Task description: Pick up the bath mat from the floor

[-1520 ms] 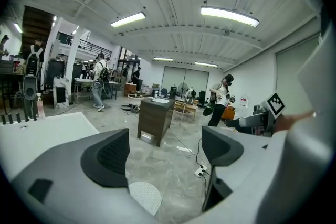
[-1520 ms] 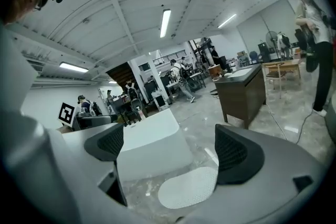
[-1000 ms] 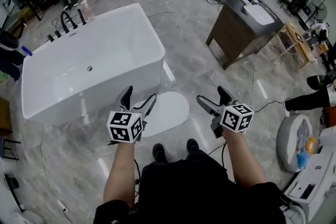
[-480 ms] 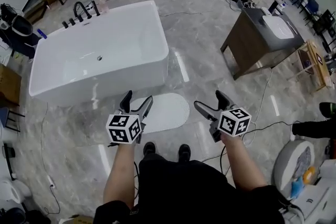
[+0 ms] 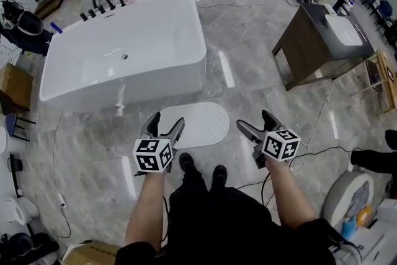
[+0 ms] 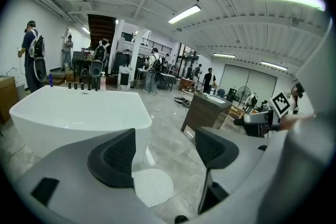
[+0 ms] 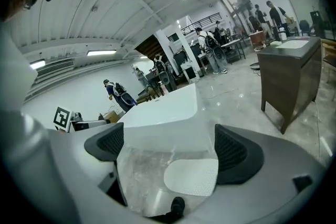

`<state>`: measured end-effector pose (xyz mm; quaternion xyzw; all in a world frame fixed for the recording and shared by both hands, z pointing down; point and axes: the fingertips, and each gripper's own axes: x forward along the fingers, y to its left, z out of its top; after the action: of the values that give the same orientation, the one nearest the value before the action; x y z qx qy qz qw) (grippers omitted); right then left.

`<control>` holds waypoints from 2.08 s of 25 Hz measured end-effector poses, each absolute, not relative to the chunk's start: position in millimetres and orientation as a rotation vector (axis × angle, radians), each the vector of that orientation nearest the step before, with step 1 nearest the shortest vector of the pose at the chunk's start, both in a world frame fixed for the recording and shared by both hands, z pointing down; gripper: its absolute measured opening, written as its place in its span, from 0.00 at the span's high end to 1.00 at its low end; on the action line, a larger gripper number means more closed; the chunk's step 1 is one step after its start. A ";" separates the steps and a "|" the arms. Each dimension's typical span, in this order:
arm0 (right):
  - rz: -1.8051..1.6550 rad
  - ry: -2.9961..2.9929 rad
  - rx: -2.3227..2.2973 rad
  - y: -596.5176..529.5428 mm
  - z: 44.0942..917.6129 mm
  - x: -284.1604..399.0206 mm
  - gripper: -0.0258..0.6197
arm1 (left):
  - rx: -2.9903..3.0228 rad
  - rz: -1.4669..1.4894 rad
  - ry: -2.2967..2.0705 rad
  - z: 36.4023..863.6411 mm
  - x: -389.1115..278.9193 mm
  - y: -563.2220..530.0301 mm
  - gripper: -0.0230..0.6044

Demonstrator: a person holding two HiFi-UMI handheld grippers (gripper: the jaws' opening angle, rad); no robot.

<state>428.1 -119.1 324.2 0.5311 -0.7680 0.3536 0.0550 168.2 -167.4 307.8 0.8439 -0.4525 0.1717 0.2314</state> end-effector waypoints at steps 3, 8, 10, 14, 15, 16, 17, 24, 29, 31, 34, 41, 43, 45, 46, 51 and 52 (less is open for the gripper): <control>1.068 -2.319 1.538 -127.1 336.5 407.1 0.10 | 2.258 0.476 -1.264 330.1 146.7 -167.8 0.37; 1.123 -2.264 1.431 -137.0 371.6 378.3 0.10 | 2.149 0.516 -1.240 381.8 125.2 -157.4 0.37; 1.140 -2.249 1.386 -145.6 392.0 366.1 0.10 | 2.116 0.533 -1.233 404.7 117.3 -161.7 0.37; 1.164 -2.222 1.327 -159.0 430.8 343.8 0.10 | 2.037 0.532 -1.241 449.6 99.6 -166.6 0.37; 1.173 -2.213 1.315 -160.6 440.8 339.3 0.10 | 2.017 0.527 -1.246 459.8 95.2 -166.5 0.37; 1.181 -2.203 1.305 -162.3 451.2 335.5 0.10 | 1.998 0.523 -1.249 470.0 91.0 -166.9 0.37; 1.187 -2.191 1.296 -164.2 461.9 332.6 0.10 | 1.980 0.520 -1.249 480.5 87.4 -167.5 0.37; 1.255 -2.088 1.274 -167.9 533.9 332.5 0.10 | 1.911 0.593 -1.167 557.1 83.7 -158.6 0.35; 1.289 -2.066 1.260 -174.8 571.9 325.0 0.10 | 1.900 0.607 -1.155 592.2 85.5 -169.5 0.34; 1.282 -2.076 1.237 -176.0 589.6 319.4 0.10 | 1.921 0.615 -1.155 601.9 88.9 -175.7 0.34; 1.259 -2.083 1.193 -178.1 625.5 306.8 0.10 | 1.928 0.620 -1.158 620.6 85.2 -180.9 0.34; 1.264 -2.063 1.200 -182.5 702.7 311.1 0.10 | 1.912 0.659 -1.177 689.7 78.7 -187.1 0.34; 1.261 -2.050 1.192 -181.5 728.3 314.7 0.10 | 1.897 0.636 -1.178 712.1 78.3 -189.5 0.34; 1.264 -2.035 1.189 -180.5 754.3 318.9 0.10 | 1.893 0.630 -1.176 734.2 79.3 -194.0 0.34; 1.268 -2.027 1.192 -180.1 767.4 320.6 0.10 | 1.897 0.632 -1.177 744.6 79.7 -197.2 0.34; 1.235 -2.020 1.245 -189.5 830.3 325.8 0.10 | 1.914 0.658 -1.178 805.8 76.1 -207.6 0.34; 1.236 -2.024 1.272 -195.7 843.3 328.8 0.10 | 1.916 0.671 -1.177 822.0 74.6 -209.7 0.34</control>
<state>328.8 -195.7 843.3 0.4609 -0.7330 0.4477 0.2235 74.6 -209.7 822.0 0.7529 -0.4626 0.2635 0.3869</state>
